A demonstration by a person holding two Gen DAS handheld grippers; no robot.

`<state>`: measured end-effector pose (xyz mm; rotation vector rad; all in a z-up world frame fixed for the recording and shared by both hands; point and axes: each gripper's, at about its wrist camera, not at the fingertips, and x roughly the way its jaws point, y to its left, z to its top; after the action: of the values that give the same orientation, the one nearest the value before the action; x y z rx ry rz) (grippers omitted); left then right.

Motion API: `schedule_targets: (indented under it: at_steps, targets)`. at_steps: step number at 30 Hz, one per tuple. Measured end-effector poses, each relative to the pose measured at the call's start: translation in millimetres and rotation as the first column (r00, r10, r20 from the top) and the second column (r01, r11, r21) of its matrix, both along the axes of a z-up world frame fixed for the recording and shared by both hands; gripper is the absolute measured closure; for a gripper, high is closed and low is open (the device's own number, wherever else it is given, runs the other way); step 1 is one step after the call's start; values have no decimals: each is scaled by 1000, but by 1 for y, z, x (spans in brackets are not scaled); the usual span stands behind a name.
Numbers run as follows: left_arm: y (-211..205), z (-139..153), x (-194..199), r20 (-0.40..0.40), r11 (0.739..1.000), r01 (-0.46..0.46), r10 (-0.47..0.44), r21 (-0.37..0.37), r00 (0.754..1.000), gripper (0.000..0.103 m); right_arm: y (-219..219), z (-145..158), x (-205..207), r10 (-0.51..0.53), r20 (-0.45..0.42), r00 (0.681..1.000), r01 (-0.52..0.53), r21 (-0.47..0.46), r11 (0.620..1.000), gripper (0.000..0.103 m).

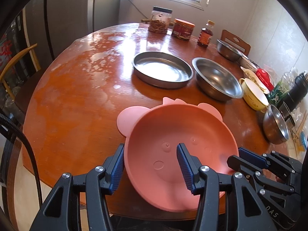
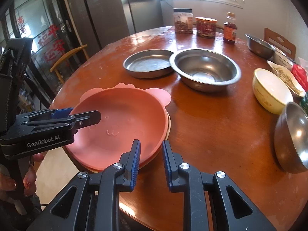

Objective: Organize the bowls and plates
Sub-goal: 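Lower the pink bear plate onto the yellow shell plate with the left gripper, then open the left gripper and move it to the shallow steel tray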

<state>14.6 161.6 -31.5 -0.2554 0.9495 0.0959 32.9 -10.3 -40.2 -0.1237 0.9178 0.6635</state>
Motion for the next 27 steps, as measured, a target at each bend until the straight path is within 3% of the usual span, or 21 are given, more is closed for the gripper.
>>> schedule_targets:
  at_steps: [10,21,27]
  targets:
    - [22,-2,-2,0,999,-42,42,-14,999,50,24,0,4,36,-3,999,-36,-2,999,78]
    - [24,3,-1,11,1000,-29,29,-10,1000,50,18,1,8,-2,-8,1000,2,10,1000,78]
    - [27,6,-2,22,999,-36,37,-17,999,50,8,6,9,-45,-11,999,45,37,998,69]
